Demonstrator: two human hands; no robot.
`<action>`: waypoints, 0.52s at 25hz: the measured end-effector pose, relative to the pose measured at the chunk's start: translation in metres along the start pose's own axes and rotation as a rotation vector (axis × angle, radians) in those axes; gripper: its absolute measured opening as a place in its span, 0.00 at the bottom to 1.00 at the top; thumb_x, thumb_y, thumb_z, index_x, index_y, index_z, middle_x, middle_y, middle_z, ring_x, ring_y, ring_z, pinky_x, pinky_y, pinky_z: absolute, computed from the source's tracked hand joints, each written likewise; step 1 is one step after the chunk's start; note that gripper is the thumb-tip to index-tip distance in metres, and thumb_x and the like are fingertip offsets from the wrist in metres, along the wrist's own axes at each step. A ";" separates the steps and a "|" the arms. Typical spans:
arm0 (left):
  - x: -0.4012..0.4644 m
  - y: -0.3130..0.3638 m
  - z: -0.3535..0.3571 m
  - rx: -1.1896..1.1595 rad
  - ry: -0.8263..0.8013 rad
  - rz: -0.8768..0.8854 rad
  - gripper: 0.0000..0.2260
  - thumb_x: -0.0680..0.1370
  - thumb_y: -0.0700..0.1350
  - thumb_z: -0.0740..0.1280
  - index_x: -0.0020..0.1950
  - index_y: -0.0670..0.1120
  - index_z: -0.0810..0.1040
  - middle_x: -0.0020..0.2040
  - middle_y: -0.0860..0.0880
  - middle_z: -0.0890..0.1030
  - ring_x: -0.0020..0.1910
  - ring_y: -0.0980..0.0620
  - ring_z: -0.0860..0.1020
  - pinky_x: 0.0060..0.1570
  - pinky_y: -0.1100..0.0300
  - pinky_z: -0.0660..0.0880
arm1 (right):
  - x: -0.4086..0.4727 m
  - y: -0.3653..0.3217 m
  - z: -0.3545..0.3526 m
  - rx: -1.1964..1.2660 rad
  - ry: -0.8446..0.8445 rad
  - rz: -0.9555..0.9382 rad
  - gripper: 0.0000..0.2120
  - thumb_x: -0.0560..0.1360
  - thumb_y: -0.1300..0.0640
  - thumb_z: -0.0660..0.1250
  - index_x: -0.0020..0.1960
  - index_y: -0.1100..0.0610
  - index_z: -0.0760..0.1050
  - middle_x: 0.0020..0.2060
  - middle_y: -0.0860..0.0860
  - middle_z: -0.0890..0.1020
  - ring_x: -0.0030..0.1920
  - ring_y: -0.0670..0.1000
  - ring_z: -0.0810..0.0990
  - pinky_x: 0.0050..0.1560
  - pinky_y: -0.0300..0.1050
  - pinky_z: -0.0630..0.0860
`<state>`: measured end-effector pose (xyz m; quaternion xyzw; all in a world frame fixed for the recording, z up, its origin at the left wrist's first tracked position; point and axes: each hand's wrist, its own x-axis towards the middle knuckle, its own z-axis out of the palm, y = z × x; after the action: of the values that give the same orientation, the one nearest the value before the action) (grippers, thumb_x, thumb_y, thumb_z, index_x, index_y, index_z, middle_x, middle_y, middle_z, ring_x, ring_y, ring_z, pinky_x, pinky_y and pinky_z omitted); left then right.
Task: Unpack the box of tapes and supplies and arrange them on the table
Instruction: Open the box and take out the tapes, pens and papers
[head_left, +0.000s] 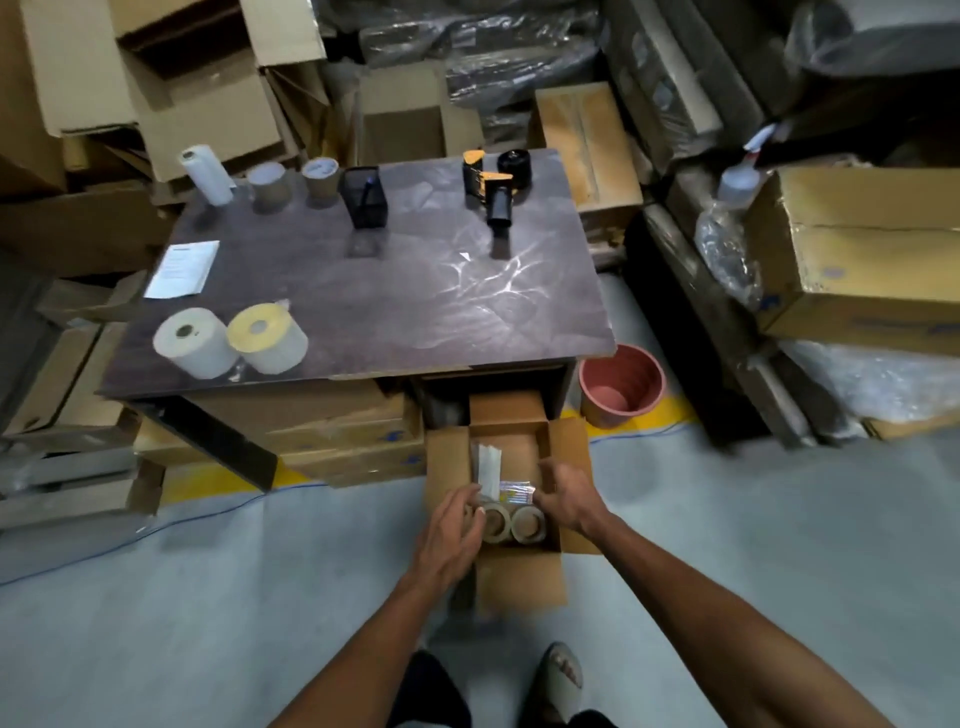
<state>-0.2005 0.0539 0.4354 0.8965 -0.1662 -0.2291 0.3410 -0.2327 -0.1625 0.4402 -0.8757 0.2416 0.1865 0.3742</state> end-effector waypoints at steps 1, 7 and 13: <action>0.002 0.000 0.011 0.000 -0.019 -0.006 0.16 0.82 0.51 0.60 0.70 0.54 0.70 0.64 0.53 0.74 0.59 0.55 0.75 0.58 0.59 0.74 | 0.001 0.012 0.002 -0.005 -0.004 0.013 0.28 0.76 0.52 0.71 0.74 0.57 0.69 0.70 0.56 0.75 0.68 0.56 0.74 0.65 0.45 0.71; 0.047 -0.043 0.078 0.006 -0.121 -0.022 0.17 0.82 0.50 0.61 0.71 0.52 0.70 0.68 0.52 0.73 0.65 0.53 0.73 0.66 0.54 0.73 | 0.048 0.071 0.043 -0.009 -0.016 0.091 0.27 0.77 0.56 0.70 0.74 0.57 0.68 0.68 0.57 0.76 0.65 0.57 0.76 0.64 0.46 0.73; 0.113 -0.132 0.161 0.091 -0.173 -0.003 0.20 0.81 0.52 0.62 0.72 0.53 0.69 0.71 0.50 0.72 0.70 0.48 0.71 0.70 0.51 0.69 | 0.126 0.142 0.124 -0.038 -0.098 0.153 0.25 0.72 0.49 0.74 0.65 0.56 0.73 0.60 0.55 0.80 0.57 0.55 0.79 0.59 0.47 0.78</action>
<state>-0.1714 0.0107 0.2047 0.8883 -0.2038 -0.2982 0.2838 -0.2279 -0.1918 0.2152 -0.8515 0.2858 0.2618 0.3533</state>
